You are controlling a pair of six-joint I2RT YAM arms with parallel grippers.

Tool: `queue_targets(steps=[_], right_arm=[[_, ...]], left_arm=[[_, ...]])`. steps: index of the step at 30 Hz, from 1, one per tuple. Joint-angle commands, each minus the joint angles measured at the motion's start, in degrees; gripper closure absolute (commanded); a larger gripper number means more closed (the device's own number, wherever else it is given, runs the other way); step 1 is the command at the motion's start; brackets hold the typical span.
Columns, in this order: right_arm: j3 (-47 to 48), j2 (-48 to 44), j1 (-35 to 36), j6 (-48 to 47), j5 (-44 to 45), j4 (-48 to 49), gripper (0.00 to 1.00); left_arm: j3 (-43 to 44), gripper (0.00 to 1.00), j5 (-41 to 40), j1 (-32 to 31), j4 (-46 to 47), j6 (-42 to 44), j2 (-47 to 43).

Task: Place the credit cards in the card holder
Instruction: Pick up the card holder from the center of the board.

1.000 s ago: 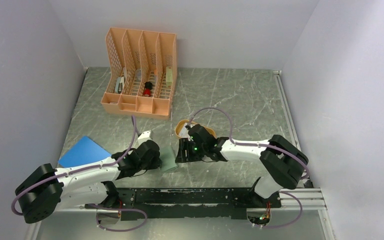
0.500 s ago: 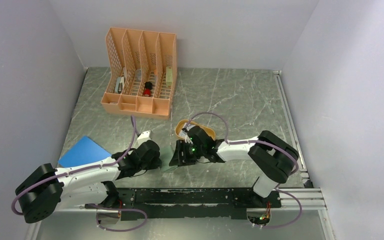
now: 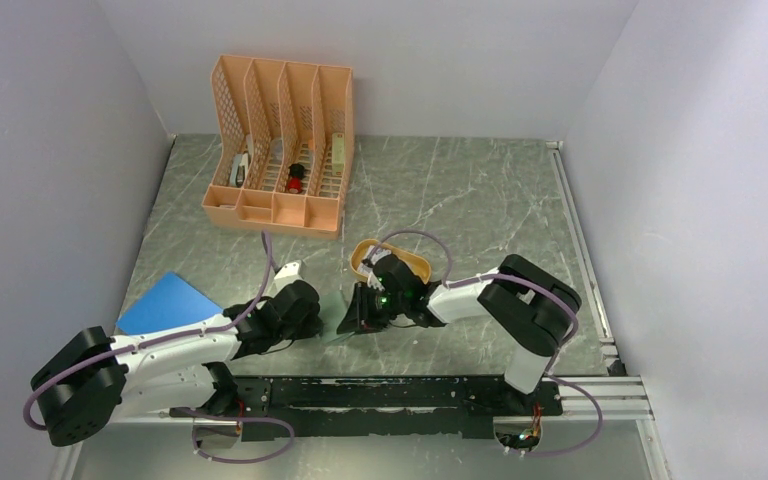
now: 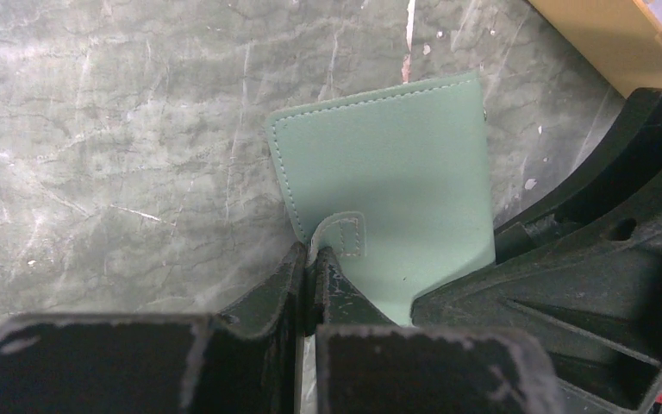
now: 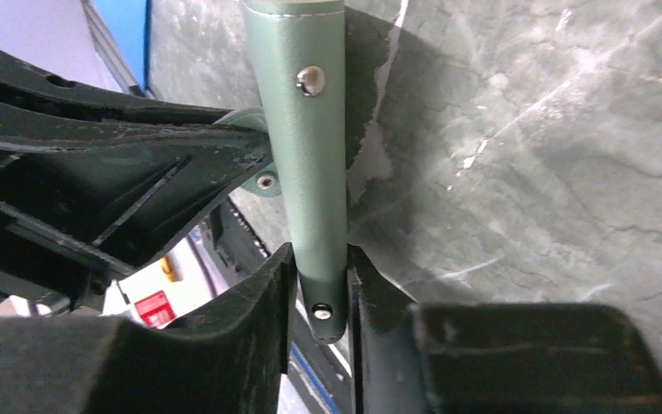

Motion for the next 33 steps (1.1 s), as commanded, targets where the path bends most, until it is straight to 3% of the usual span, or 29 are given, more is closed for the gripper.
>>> queue_targets(steps=[1,5,7,10,13,14,18,23,24,25,28,33], right_arm=[[0.21,0.24,0.69,0.25,-0.03,2.22,0.78],[1.45,-3.88,1.33,-2.95,2.25,-2.08,1.00],[3.55,-7.28,1.96,-6.57,5.09,-7.74,1.00],[7.82,-13.52,2.64,-12.84,10.25,-17.61,1.00],[14.28,-19.15,2.97,-20.90,16.18,-29.24,1.00],[16.66,-20.76,3.25,-23.93,18.92,-33.17,1.00],[26.10,-26.05,6.57,-36.53,31.91,-43.33,1.00],[31.46,-29.19,13.49,-51.58,53.52,-45.55,1.00],[31.62,-29.71,14.46,-54.52,57.66,-44.52,1.00],[31.40,-30.20,15.21,-58.17,62.27,-42.43,1.00],[31.71,-30.71,15.99,-65.30,68.40,-39.09,1.00],[33.42,-29.95,16.29,-70.60,71.50,-36.38,1.00]], left_arm=[[-2.77,0.95,-2.40,0.09,-6.62,1.33,2.14],[-2.00,0.95,-2.88,0.12,-8.07,1.19,1.15],[0.14,0.91,-3.59,0.08,-10.83,1.50,-1.32],[6.75,0.54,-5.28,0.08,-17.62,2.55,-7.47],[16.20,0.22,-8.16,0.08,-24.76,4.04,-12.46],[19.64,0.17,-9.50,0.08,-26.95,4.64,-13.66],[30.48,0.14,-12.53,0.08,-29.13,8.34,-17.17],[36.97,0.11,-11.27,0.09,-17.94,12.76,-21.12],[37.72,0.04,-9.70,0.08,-15.04,14.07,-21.66],[38.73,0.03,-7.98,0.13,-12.69,15.24,-21.72],[43.81,0.03,-2.97,0.13,-10.88,16.69,-19.61],[48.87,0.03,2.79,0.09,-9.70,16.83,-14.10]])
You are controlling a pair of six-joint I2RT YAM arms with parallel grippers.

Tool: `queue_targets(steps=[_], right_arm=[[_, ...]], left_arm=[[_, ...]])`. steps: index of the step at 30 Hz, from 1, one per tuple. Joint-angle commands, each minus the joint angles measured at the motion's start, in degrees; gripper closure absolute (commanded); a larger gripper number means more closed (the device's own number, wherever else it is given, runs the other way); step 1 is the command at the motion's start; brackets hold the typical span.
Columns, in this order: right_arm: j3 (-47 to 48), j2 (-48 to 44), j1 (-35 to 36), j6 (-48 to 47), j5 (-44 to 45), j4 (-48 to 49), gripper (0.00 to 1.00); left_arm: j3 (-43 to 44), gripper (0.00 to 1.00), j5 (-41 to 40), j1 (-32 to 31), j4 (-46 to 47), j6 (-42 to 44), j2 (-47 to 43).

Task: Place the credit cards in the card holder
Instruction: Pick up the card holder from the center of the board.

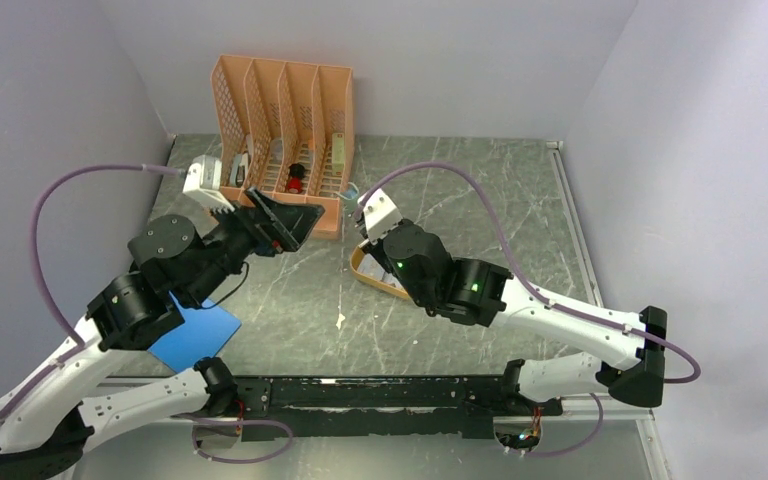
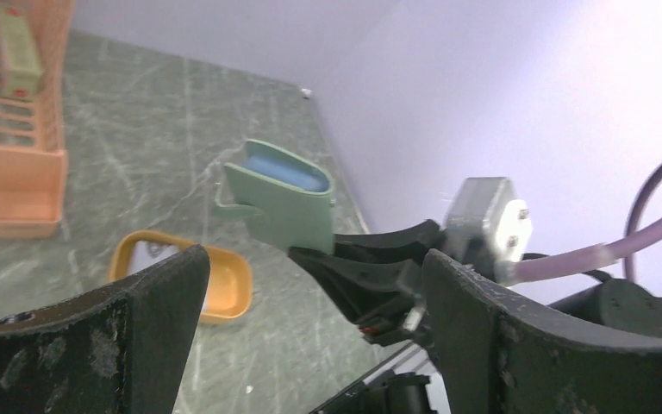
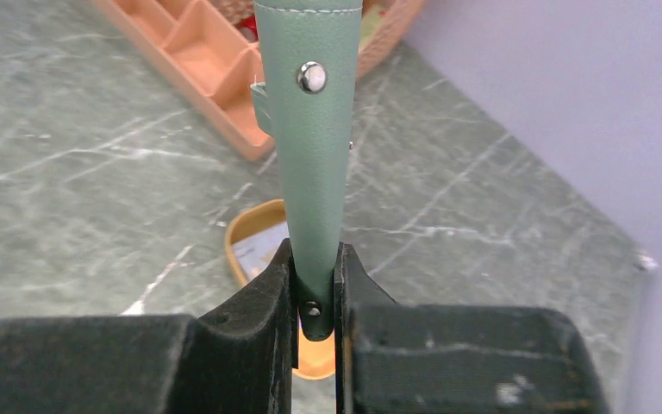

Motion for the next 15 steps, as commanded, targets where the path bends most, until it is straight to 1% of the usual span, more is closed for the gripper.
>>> queue_targets(steps=[1,4,7,15], right_arm=[[2.78,0.52,0.42,-9.53,9.08,4.44,1.00],[3.43,1.55,0.78,-10.89,9.78,4.84,1.00],[3.34,1.48,1.08,-11.62,9.97,6.12,1.00],[3.15,0.90,1.97,-12.71,10.29,7.42,1.00]], left_arm=[[3.28,0.03,7.54,0.19,4.49,2.13,4.59],[4.64,0.03,9.58,0.24,5.45,1.06,8.43],[6.53,0.03,9.85,0.19,4.42,-0.25,12.26],[10.24,0.03,7.36,0.19,3.05,-2.77,19.55]])
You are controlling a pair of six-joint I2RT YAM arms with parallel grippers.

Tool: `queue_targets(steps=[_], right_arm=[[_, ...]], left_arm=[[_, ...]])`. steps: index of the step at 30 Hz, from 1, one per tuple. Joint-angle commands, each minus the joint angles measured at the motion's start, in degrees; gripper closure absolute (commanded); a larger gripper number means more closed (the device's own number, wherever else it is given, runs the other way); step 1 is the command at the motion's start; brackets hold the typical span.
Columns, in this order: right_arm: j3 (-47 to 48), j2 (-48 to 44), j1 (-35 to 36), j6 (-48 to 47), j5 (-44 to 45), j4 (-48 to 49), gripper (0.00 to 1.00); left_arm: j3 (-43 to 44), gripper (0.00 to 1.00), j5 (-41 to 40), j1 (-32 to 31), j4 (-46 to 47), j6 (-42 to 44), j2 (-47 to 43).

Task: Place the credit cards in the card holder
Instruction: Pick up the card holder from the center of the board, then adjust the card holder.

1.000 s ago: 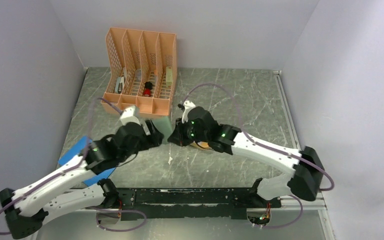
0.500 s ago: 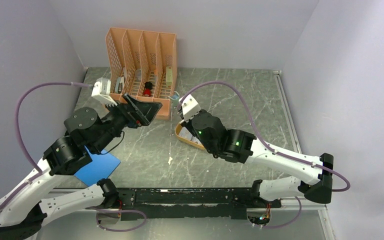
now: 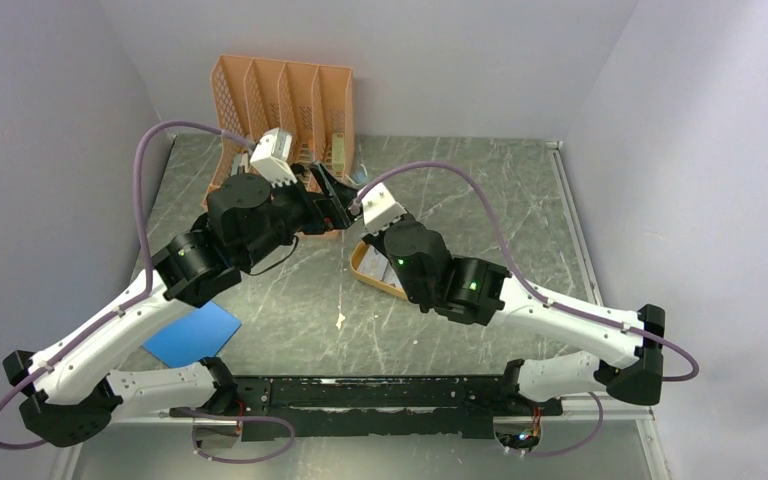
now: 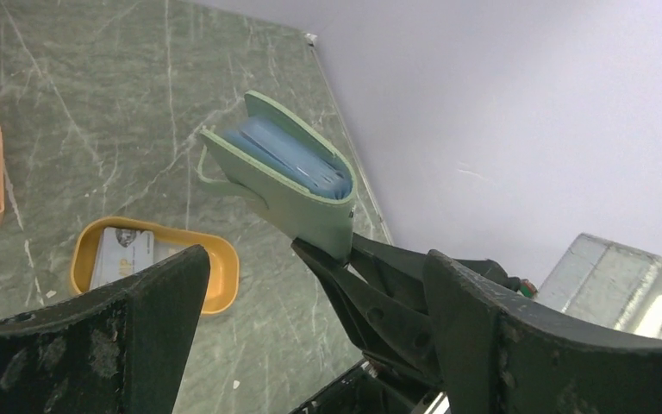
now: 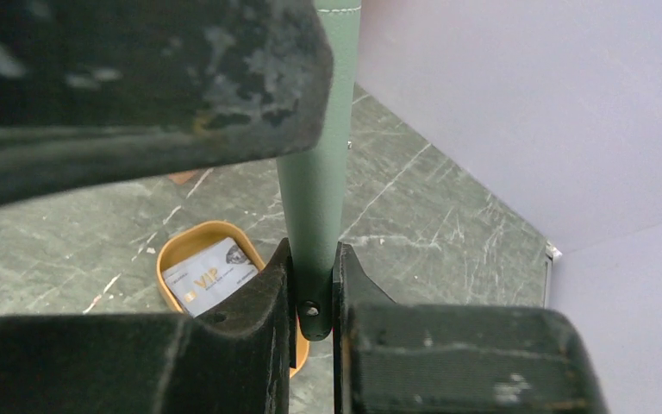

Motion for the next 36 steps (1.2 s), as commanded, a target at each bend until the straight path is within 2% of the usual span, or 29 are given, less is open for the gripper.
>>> queue_targets(steps=[1,5,10,15,21,27,31,33,36], right_arm=[[1.55,-0.38,1.53,-2.99,-0.12,3.84,1.00],[0.23,-1.83,2.31,-2.88,-0.63,5.97,1.00],[-2.87,-4.83,2.34,-1.90,-1.95,9.76,1.00],[-10.26,-10.41,2.39,-9.21,-3.45,22.53,1.00],[-16.08,-13.48,2.37,-27.26,-4.07,37.59,1.00],[-23.19,-12.76,2.38,-53.15,-5.56,61.09,1.00],[-25.94,-10.18,2.75,-67.80,-6.96,74.63,1.00],[-26.62,-9.07,2.86,-73.57,-8.08,79.31,1.00],[-26.12,-8.66,3.00,-77.39,-8.76,80.48,1.00]], left_arm=[[2.96,0.03,0.41,-0.64,0.10,-1.42,3.32],[2.93,0.03,0.23,-0.59,0.55,-3.35,4.95],[-1.61,0.03,-1.54,-0.49,6.99,-7.29,0.64],[1.55,0.03,-2.33,-0.02,4.86,-9.87,-0.10],[8.94,0.03,-1.51,0.38,0.69,-12.68,-0.47],[13.67,0.03,4.39,0.33,-3.60,-16.29,0.84],[17.38,0.03,5.42,0.33,-8.45,-15.77,2.71],[19.47,0.03,5.22,0.37,-12.32,-14.95,3.84],[20.24,0.03,4.70,0.33,-16.05,-14.55,3.45]])
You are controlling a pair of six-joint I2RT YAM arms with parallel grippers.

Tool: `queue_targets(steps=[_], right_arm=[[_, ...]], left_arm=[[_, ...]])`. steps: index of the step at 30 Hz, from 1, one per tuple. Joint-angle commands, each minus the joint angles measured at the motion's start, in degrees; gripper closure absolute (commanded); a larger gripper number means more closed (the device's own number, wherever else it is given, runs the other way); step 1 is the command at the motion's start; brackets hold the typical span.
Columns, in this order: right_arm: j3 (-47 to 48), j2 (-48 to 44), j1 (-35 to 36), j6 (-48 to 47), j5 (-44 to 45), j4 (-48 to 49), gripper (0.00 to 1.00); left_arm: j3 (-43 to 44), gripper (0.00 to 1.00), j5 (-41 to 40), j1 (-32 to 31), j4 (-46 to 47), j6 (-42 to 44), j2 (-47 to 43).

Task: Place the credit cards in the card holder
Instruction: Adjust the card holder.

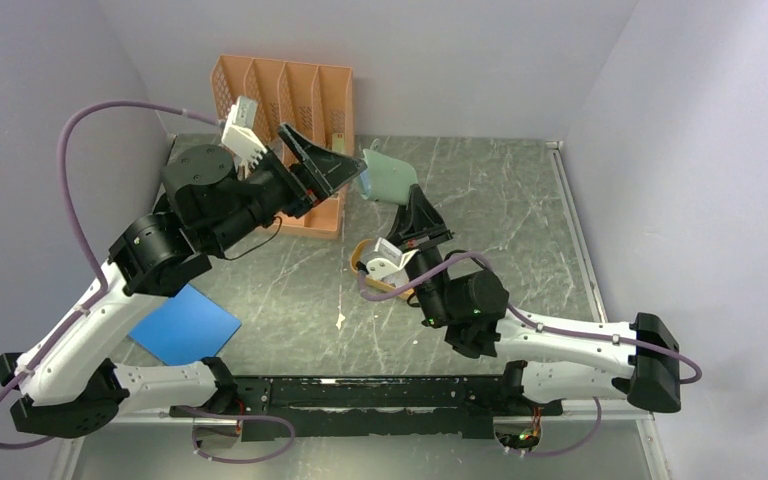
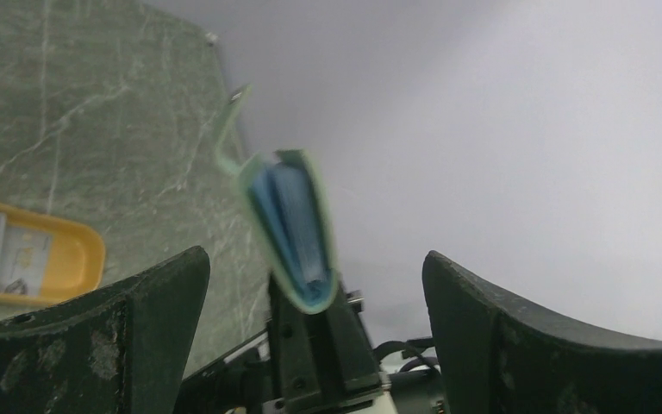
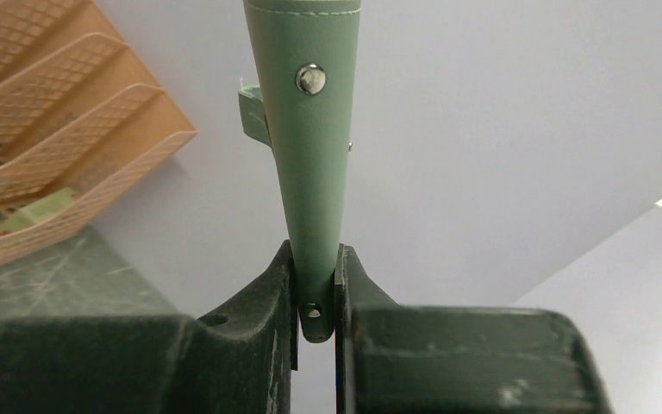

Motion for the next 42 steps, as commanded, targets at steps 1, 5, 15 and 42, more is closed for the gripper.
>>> queue_targets(steps=[1,5,15,42], right_arm=[[0.81,-0.07,0.45,-13.41,-2.34,12.98,1.00],[1.32,0.32,0.46,-14.44,-2.27,12.99,1.00],[2.80,2.64,1.98,-15.10,-1.34,12.43,1.00],[9.04,3.81,9.01,-4.01,9.30,-4.73,0.51]], left_arm=[[1.64,0.03,1.43,0.35,-8.55,0.46,-0.41],[-0.90,0.03,1.54,0.29,-7.88,-0.50,-1.74],[-0.15,0.03,4.92,0.23,-1.02,-0.72,0.36],[-7.64,0.95,4.46,0.25,6.87,4.41,0.29]])
